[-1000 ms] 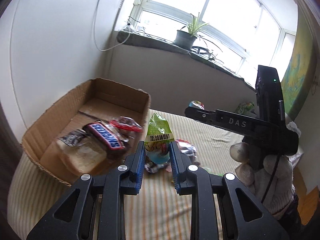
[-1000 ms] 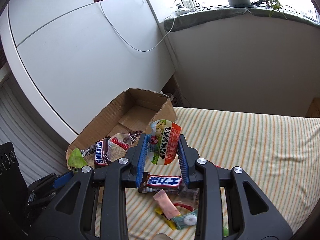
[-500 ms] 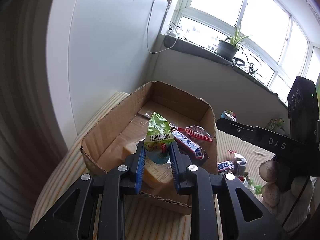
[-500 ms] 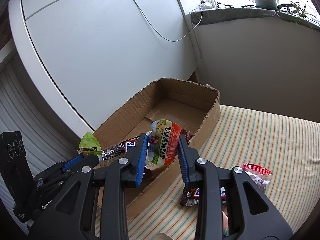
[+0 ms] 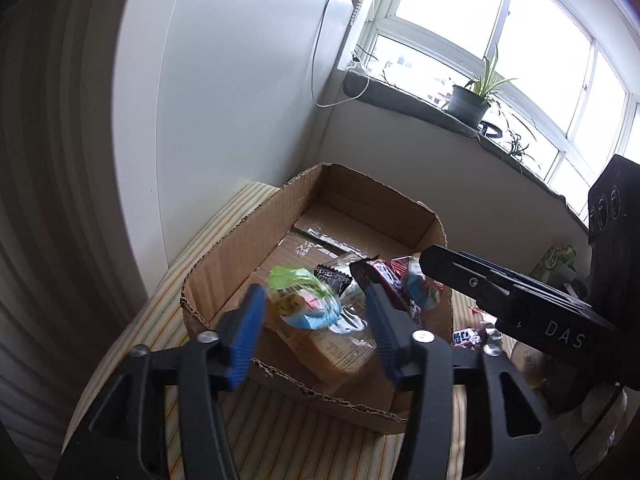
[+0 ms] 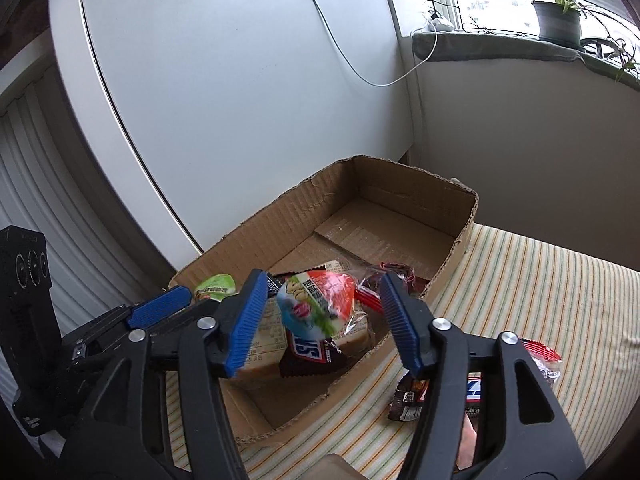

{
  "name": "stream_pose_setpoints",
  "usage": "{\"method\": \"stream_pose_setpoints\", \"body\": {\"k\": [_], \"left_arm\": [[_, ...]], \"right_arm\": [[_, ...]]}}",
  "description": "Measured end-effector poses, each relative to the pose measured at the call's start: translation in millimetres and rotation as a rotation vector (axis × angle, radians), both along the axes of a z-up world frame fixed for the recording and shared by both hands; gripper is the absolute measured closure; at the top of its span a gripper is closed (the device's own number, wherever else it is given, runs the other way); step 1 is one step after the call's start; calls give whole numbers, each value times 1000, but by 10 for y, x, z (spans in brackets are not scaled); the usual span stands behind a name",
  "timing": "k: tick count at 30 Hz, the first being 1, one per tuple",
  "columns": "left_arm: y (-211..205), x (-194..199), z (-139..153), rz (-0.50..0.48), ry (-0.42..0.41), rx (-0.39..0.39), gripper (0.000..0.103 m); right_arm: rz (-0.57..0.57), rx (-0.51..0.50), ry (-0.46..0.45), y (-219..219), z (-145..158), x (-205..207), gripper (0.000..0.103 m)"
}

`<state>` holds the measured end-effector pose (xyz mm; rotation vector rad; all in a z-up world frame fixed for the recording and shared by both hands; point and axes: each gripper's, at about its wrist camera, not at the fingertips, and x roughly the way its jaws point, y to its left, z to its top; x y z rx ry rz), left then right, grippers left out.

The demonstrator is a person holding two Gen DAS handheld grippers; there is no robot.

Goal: Organize snacks
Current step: 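Carry both candies into the box and open both grippers, then move both open tools back over the snacks on the bed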

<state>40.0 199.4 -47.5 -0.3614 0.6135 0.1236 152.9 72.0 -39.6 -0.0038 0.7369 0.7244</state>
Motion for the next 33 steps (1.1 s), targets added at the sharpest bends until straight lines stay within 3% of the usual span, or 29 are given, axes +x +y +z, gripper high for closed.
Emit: {"method": "stream_pose_setpoints", "body": {"k": [16,33], "left_arm": [[-63,-1,73,-11,-26,0,43],[-582,25,210,-148,-63,13,43]], "right_arm": [[-51,25,0,-399,175,38,40],[-165,34,14,-1320,245,39,40]]}}
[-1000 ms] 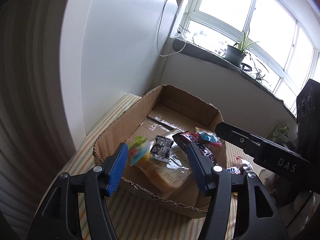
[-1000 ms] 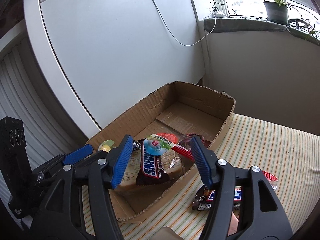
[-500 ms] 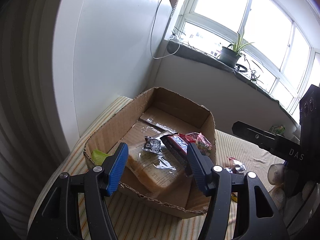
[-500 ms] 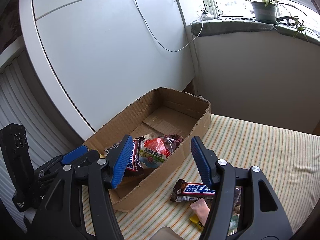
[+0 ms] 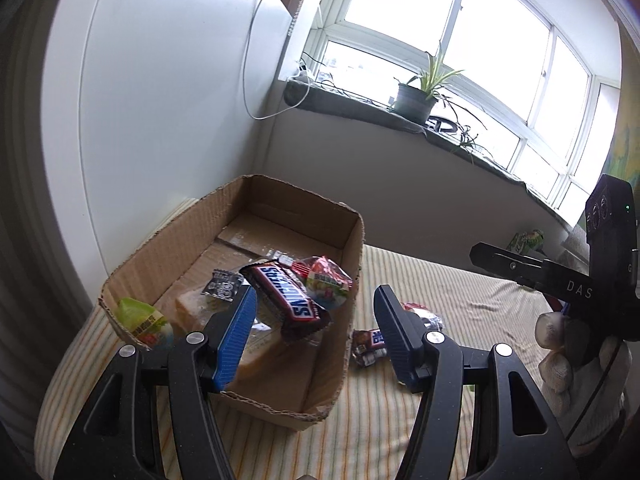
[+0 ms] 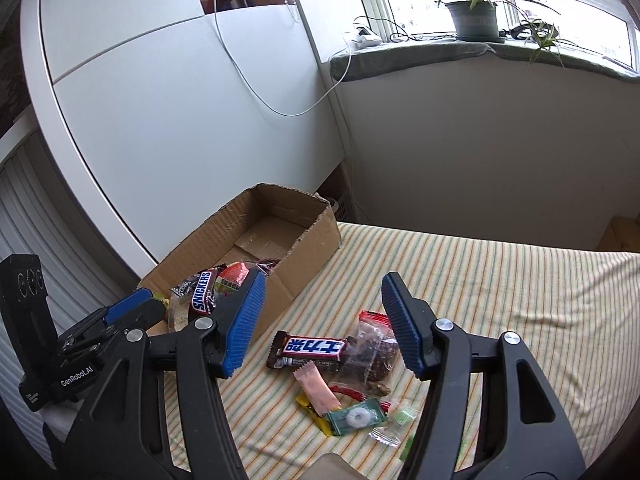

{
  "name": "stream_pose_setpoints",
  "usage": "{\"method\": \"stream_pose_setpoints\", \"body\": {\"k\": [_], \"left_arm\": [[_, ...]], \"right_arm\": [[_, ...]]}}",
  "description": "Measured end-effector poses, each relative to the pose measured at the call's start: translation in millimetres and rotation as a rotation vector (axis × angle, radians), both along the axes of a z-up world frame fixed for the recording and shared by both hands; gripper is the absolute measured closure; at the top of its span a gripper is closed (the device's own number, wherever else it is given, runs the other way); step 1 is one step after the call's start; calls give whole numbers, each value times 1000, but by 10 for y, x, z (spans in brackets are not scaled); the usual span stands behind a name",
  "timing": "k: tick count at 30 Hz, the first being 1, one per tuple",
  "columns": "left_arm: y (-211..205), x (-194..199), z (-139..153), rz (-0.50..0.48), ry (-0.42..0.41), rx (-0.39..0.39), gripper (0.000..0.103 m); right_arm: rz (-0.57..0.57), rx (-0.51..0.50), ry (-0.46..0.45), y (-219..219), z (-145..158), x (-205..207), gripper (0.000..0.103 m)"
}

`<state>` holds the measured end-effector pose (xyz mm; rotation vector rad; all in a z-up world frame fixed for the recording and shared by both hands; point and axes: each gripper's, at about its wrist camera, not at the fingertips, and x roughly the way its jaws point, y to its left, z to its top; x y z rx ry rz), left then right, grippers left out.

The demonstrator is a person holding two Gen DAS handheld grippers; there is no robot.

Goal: Organize snacks
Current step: 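Move both open tools back over the snacks on the bed, then grasp the bag of dark cookies with the right gripper while the left grasps a pink candy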

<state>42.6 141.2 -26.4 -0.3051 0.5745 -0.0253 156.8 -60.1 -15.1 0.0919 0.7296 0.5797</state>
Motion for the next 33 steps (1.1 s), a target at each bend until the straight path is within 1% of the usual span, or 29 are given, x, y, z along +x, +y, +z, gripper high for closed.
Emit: {"method": "stream_pose_setpoints", "body": {"k": [3,6,11,15,17,19,21,22,24,26,28,33], "left_arm": [[-153,11,7,-39,2,10,43],[-295,7,0,-86,6,-6,43],[-575,33,-76,-156,35,18,43],[-747,35,-151,-202,62,31,43],[-827,49,-199,-226,82,32,48],[-909,64,-265,-258,111,27,58],[-989,85,-333,-281,139,35,63],[-1023,92,-362,-290,150,37,66],[-1064,121,-429,-299,181,31,66],[-1064,165,-489,-299,214,7,68],[-1055,212,-523,-291,229,-11,68],[-1060,329,-589,-275,268,-26,68]], "right_arm": [[-14,-9,17,-103,-41,-12,40],[-31,-23,43,-174,-123,22,40],[-46,18,151,-277,-369,176,40],[-55,-8,187,-280,-521,230,40],[-45,-15,203,-270,-572,238,40],[-35,-25,216,-231,-621,246,40],[-24,-37,228,-187,-670,255,40],[-23,-46,233,-165,-695,260,43],[-18,-57,245,-124,-743,278,46],[-10,-70,260,-89,-793,300,50],[-12,-82,268,-72,-830,319,50],[-3,-88,291,-28,-916,386,50]]}}
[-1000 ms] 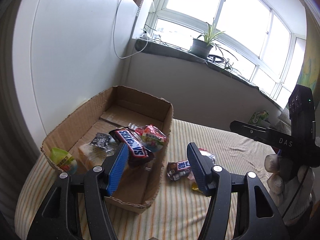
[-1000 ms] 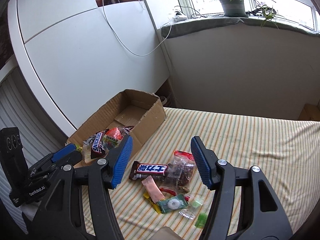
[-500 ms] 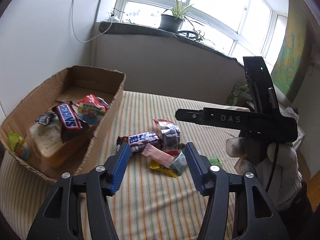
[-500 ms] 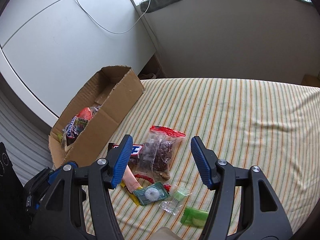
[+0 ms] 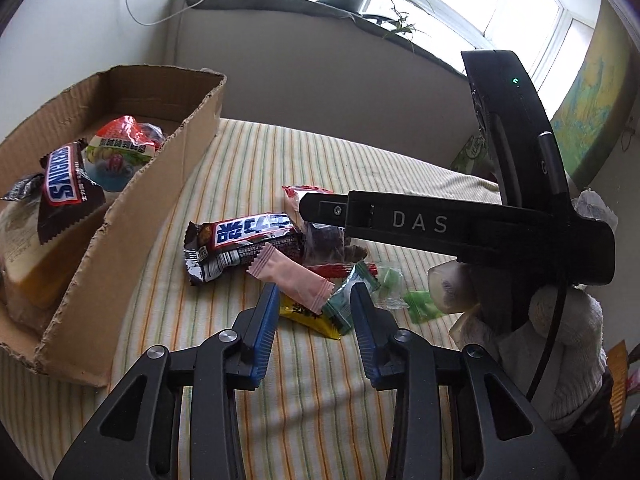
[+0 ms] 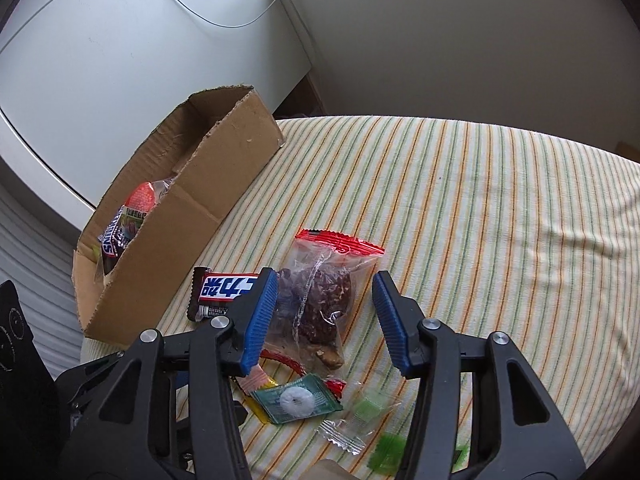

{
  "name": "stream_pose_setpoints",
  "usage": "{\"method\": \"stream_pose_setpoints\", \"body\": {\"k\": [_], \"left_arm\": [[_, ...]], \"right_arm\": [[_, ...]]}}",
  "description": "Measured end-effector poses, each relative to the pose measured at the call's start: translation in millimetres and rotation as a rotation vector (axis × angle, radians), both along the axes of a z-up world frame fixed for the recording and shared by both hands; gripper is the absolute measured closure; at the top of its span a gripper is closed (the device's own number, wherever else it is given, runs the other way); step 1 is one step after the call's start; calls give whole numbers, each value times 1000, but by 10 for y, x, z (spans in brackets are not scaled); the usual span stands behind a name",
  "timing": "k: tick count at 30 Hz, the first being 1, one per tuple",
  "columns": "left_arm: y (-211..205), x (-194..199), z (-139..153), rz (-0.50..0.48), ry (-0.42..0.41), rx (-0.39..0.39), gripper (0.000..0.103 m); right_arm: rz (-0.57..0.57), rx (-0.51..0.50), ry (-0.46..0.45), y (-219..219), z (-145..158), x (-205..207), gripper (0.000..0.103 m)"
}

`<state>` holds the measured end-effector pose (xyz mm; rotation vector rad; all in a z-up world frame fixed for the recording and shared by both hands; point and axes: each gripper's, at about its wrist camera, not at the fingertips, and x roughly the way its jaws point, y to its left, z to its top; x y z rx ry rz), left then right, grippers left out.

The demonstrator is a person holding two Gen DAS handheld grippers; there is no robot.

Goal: Organize snacks
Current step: 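Grasp the bag of dark cookies with the right gripper while the left grasps a pink candy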

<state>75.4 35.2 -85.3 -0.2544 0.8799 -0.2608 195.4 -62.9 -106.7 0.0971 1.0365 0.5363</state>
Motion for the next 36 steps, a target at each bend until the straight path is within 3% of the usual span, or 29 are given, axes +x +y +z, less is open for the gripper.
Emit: {"method": "stream_pose_setpoints", "body": {"k": [12,20,21,25,29,36], "left_arm": [[-163,262,-89,27,47,74,68],[-273,359,-125,10,25,161,69],[-294,373,-131,7,23,168,70],[-347,392,-144,-3,11,191,91],[-340,386,-134,-1,1,175,95],[-287,318,-83,20,-30,167,97]], "right_arm": [[-12,-44,-24,-86,-5,68,56],[-32,-66,-29,-194,14,42,55],[-39,-67,-29,-208,13,42,55],[-32,-73,-36,-213,10,57,56],[-32,-48,-42,-253,22,37,66],[-46,-15,-70,-313,113,-25,67]]}}
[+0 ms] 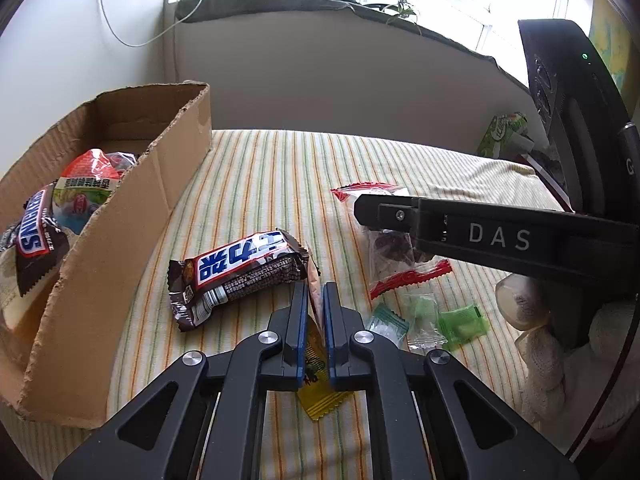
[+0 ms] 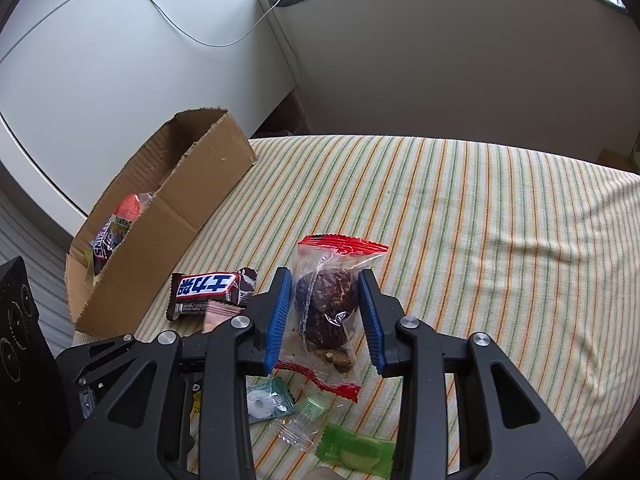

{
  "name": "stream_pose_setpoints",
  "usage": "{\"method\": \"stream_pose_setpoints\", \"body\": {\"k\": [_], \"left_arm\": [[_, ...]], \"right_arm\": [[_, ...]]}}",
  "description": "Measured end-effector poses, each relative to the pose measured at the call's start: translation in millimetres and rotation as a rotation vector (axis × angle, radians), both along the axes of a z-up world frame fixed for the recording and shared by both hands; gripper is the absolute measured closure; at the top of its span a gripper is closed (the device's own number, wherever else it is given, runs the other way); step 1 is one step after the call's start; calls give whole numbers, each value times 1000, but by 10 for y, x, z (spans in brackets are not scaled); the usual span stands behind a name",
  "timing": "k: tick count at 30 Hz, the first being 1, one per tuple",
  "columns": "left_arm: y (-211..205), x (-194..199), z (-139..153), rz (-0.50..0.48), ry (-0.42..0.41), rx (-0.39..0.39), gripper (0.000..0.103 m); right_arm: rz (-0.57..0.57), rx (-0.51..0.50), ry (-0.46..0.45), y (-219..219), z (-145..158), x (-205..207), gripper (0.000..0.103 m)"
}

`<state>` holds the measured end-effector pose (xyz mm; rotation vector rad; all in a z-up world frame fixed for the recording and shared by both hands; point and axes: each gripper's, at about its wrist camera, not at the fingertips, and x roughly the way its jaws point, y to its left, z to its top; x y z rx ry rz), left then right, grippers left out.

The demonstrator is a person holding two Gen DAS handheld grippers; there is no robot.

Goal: Organize snacks
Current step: 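Grasp the bag of dark cookies with the right gripper while the left grasps a pink candy, then carry the cookie bag and pink candy into the box and open both grippers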

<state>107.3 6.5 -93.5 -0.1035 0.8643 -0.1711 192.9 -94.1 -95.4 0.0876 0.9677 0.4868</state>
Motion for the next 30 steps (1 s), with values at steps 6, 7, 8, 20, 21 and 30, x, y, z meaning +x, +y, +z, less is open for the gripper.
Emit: {"method": "stream_pose_setpoints", "body": {"k": [6,7,8,20,21,30], "left_arm": [[83,21,-48,3,35,-32,97],[99,37,-68,-1,51,-38,97],[70,64,-66,0,52,-41,97],[75,93,-20,22,16,-48,99],[75,92,-17,24,13,-49,99],[132,-117,245,26,-79,-54,99]], "right_arm": [[-19,3,-22,-61,90,-33,67],[-20,5,-16,-53,78,-23,67],[-18,0,-8,-37,59,-16,67],[-16,-25,2,4,-33,8,67],[-18,-24,0,18,-34,13,67],[-18,19,-50,-63,178,-104,67]]}}
